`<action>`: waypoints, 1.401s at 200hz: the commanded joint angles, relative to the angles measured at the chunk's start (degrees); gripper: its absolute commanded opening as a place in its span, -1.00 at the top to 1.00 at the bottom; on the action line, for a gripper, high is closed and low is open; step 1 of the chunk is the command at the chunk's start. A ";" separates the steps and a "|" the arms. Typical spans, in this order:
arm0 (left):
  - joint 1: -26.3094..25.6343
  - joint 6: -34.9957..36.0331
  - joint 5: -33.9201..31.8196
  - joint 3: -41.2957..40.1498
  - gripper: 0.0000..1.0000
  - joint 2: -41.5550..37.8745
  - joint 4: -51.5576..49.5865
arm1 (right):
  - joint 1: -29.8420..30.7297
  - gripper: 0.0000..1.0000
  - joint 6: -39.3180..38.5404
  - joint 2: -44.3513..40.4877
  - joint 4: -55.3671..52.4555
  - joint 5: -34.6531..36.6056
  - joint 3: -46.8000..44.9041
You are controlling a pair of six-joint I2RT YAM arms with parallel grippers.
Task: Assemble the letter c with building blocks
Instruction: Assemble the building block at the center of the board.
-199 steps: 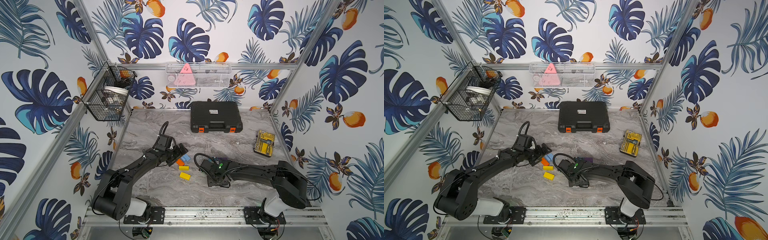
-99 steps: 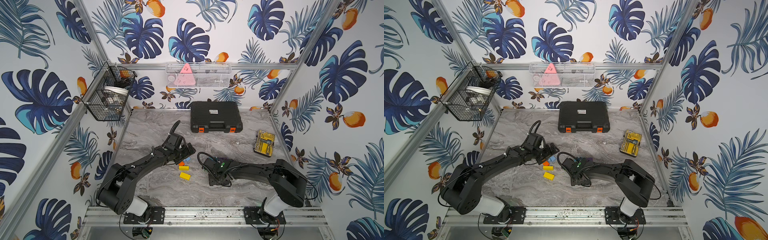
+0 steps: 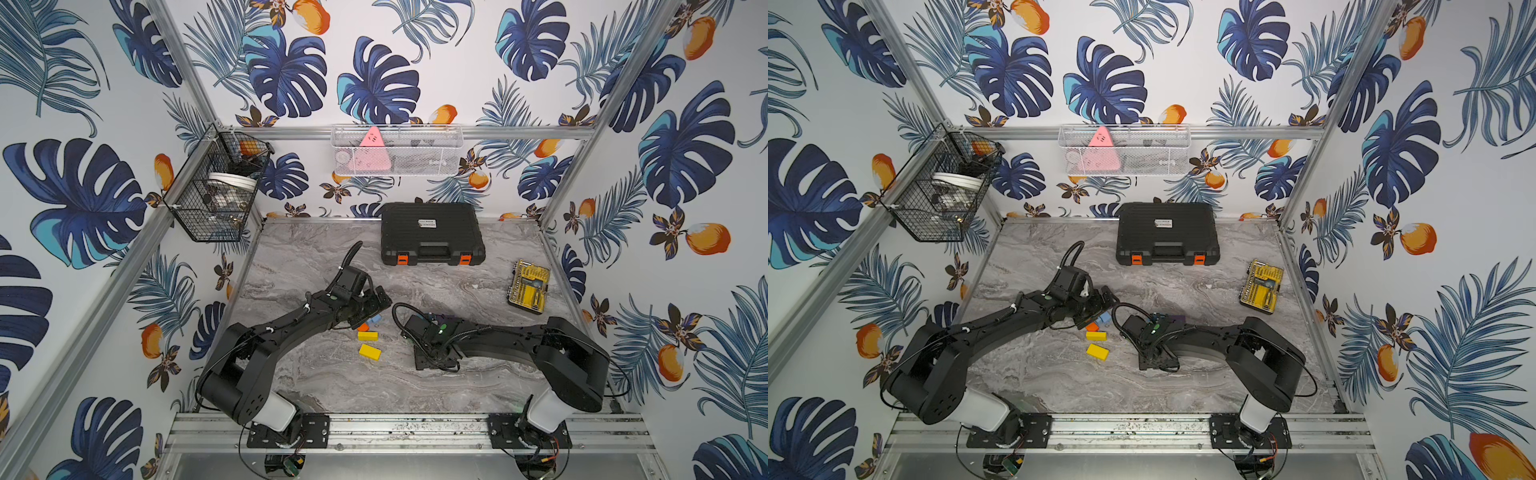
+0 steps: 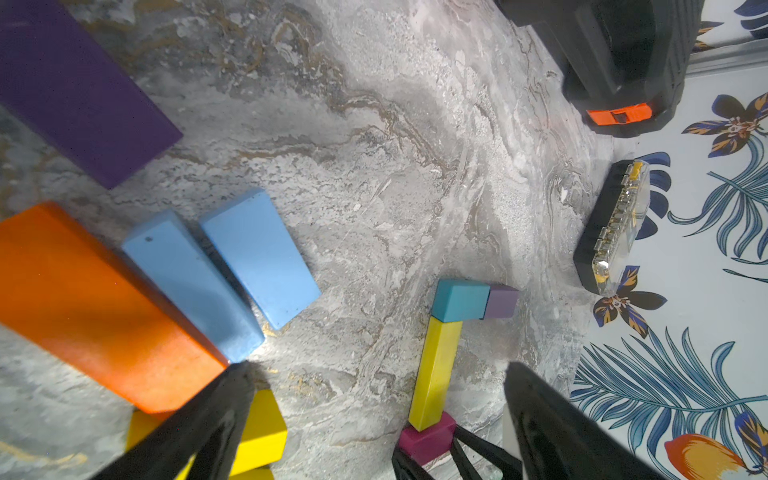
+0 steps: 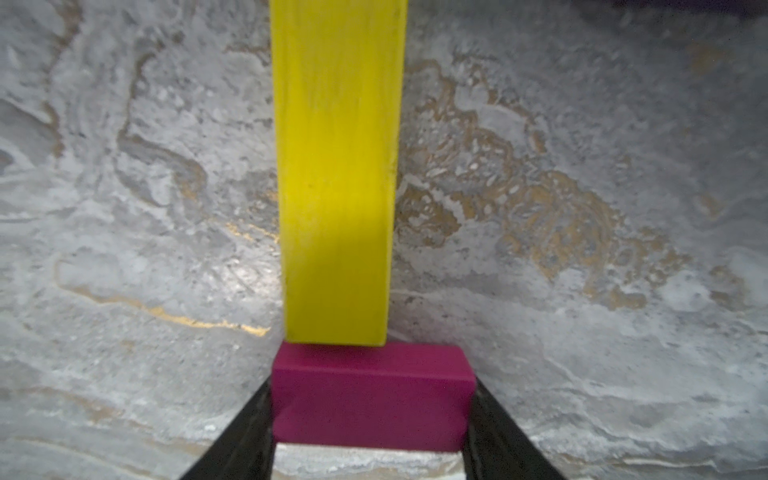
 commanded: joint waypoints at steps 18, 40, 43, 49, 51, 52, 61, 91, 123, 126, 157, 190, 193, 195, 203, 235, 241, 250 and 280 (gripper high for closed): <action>-0.07 -0.24 0.04 0.56 -0.98 0.34 1.07 | -0.34 -0.28 0.59 0.75 -0.70 1.41 -0.41; -0.03 -0.24 0.04 0.73 -0.98 0.56 1.00 | -0.60 -0.29 0.68 0.41 -0.73 1.46 -0.82; -0.01 -0.24 0.00 0.75 -0.98 0.55 0.99 | -0.67 -0.29 0.69 0.39 -0.70 1.51 -0.89; -0.08 -0.18 0.00 0.86 -0.98 0.53 0.98 | -0.69 -0.28 0.72 0.43 -0.71 1.46 -0.96; -0.08 -0.16 0.03 0.84 -0.98 0.60 0.98 | -0.69 -0.29 0.69 0.41 -0.71 1.48 -0.96; -0.08 -0.16 0.04 0.83 -0.98 0.60 0.98 | -0.74 -0.29 0.68 0.38 -0.66 1.50 -0.96; -0.12 -0.15 0.04 0.92 -0.98 0.65 0.98 | -0.78 -0.29 0.72 0.34 -0.59 1.47 -1.19; -0.03 -0.15 0.04 1.02 -0.98 0.92 0.96 | -0.95 -0.29 0.69 0.06 -0.53 1.40 -1.61; -0.08 -0.33 0.04 0.89 -0.98 0.95 1.33 | -1.01 -0.29 0.74 0.05 -0.28 1.16 -1.92; -0.06 -0.33 0.04 0.84 -0.98 0.95 1.33 | -0.95 -0.29 0.70 0.00 -0.27 1.10 -1.92; -0.11 -0.33 0.13 0.92 -0.98 1.04 1.33 | -1.01 -0.51 0.52 0.23 -0.22 0.82 -1.84; -0.10 0.14 -0.01 1.24 -0.98 0.95 0.86 | -0.90 -0.78 0.16 -1.18 -0.43 0.47 -1.66; -0.14 0.24 0.08 1.31 -0.98 0.91 0.75 | -0.95 -0.80 0.21 -1.43 -0.50 0.38 -1.66; -0.11 0.27 0.16 1.39 -0.98 0.90 0.66 | -0.96 -0.80 0.16 -1.59 -0.52 0.31 -1.66; -0.07 0.57 0.13 1.59 -0.98 0.70 0.18 | -0.96 -0.82 0.08 -2.50 -0.73 0.21 -1.58; 1.07 3.40 -0.44 3.31 -0.98 -0.60 -2.72 | -0.78 -0.83 -0.92 -5.60 -1.41 -1.09 -0.55; 1.67 3.81 -0.17 3.45 -0.98 -0.92 -3.12 | -0.62 -0.83 -1.40 -5.83 -1.25 -1.74 -0.07; 2.96 4.40 0.42 3.33 -0.98 -1.56 -3.62 | -0.45 -0.83 -2.31 -5.84 -1.06 -2.90 0.72; 10.14 6.27 3.33 2.15 -0.98 -3.99 -5.02 | 1.72 -0.83 -5.23 -2.65 -1.14 -5.14 6.15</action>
